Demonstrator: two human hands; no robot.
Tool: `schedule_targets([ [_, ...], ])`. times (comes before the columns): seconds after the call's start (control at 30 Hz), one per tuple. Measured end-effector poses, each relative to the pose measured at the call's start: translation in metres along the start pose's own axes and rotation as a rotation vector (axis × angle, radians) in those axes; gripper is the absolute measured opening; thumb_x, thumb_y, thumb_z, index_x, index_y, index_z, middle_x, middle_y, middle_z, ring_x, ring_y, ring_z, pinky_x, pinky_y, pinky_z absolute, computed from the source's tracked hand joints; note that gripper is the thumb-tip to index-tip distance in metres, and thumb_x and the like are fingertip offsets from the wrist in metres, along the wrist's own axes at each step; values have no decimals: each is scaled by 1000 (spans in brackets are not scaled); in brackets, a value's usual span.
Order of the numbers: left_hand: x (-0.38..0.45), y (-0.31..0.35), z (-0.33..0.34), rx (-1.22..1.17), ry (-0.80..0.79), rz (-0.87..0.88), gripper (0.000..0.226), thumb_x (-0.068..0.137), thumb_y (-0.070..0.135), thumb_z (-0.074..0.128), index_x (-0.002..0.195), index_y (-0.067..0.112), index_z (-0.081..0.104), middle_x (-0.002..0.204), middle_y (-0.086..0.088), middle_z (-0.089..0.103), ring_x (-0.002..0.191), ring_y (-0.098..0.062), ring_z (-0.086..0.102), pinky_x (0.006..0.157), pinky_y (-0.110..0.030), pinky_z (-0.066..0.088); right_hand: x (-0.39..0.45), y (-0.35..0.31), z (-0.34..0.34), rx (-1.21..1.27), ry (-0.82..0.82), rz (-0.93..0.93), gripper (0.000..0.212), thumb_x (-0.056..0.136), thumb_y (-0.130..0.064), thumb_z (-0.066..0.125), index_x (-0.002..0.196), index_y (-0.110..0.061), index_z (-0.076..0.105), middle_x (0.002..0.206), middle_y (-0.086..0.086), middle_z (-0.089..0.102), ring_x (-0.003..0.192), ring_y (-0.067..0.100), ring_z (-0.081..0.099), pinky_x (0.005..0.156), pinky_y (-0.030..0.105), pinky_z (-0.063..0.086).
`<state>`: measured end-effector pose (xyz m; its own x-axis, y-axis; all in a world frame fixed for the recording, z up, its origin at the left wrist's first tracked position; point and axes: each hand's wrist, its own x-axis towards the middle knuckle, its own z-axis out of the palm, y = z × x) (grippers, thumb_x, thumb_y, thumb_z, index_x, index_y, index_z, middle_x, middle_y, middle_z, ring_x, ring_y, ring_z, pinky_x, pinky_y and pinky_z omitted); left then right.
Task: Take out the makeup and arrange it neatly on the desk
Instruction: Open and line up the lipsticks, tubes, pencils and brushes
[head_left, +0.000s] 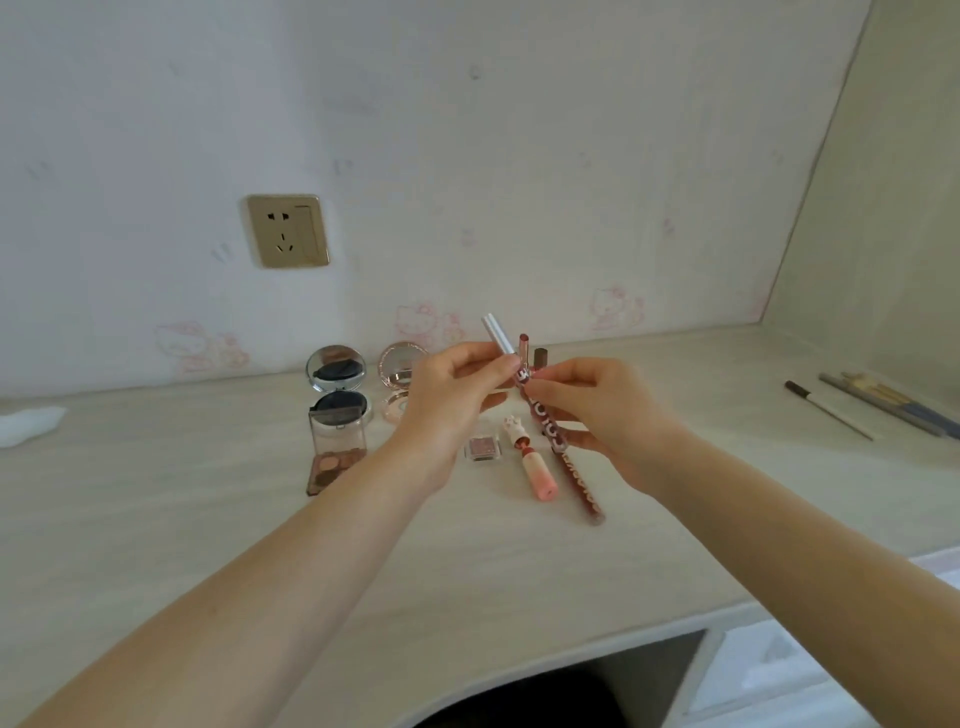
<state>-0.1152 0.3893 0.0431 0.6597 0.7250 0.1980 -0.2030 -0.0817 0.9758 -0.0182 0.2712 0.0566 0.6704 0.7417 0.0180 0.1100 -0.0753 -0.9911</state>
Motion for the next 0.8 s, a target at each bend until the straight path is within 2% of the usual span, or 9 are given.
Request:
schedule_targets([
  [0.13,-13,2,-29,-32,55,-1,16,87,10,68,102,4,70,93,-12,73,91,-24,71,91,-38,55,-3,2,34,39,-99,-7,12,85,-16,70,94,-8,69,81,6,71,72,17,67,65,28,58],
  [0.27,-27,5,-52,72,109,81,10,88,11,66,96,10,71,91,-11,72,86,-22,71,83,-33,58,-3,10,58,-5,-154,-56,5,87,-16,68,87,-11,69,82,5,74,77,15,72,73,31,60],
  [0.33,-34,4,-63,156,142,129,11,90,10,64,100,9,69,93,-11,71,80,-22,72,71,-28,59,-1,14,65,-84,-116,-111,8,90,-19,65,85,-14,69,82,2,74,80,14,71,75,30,59],
  [0.4,-40,-1,-73,253,151,177,11,91,11,63,101,12,69,90,-6,71,72,-20,70,54,-18,51,2,17,68,-86,-68,-138,11,92,-22,61,86,-16,68,80,0,73,78,13,70,74,31,59],
  [0.5,-45,-17,-87,527,114,312,18,89,12,65,105,17,71,90,7,64,68,-10,60,59,-10,40,7,19,70,-48,-40,-157,15,94,-26,57,90,-15,68,75,-2,71,72,10,66,72,32,58],
  [0.6,-49,-28,-99,717,46,463,23,88,8,67,109,15,72,92,15,57,78,0,56,69,-7,38,6,25,75,-79,-101,-172,22,96,-31,53,88,-16,68,72,-2,69,69,10,64,66,29,54],
  [0.67,-52,-34,-105,831,-5,534,22,89,17,66,110,18,71,94,17,56,84,2,57,74,-9,40,2,33,78,-130,-159,-182,28,96,-34,51,87,-14,69,71,-1,69,68,11,62,66,30,52],
  [0.73,-56,-41,-109,896,-31,555,25,89,30,61,111,22,70,93,15,56,82,-4,59,74,-22,48,-2,40,79,-176,-202,-207,28,95,-35,53,85,-16,71,70,-1,69,66,10,61,65,31,51],
  [0.8,-59,-46,-111,921,-22,581,27,88,35,56,111,26,68,95,13,58,79,-8,61,70,-32,52,-5,45,81,-200,-215,-235,21,91,-35,59,81,-21,71,67,-3,69,62,6,60,63,26,49],
])
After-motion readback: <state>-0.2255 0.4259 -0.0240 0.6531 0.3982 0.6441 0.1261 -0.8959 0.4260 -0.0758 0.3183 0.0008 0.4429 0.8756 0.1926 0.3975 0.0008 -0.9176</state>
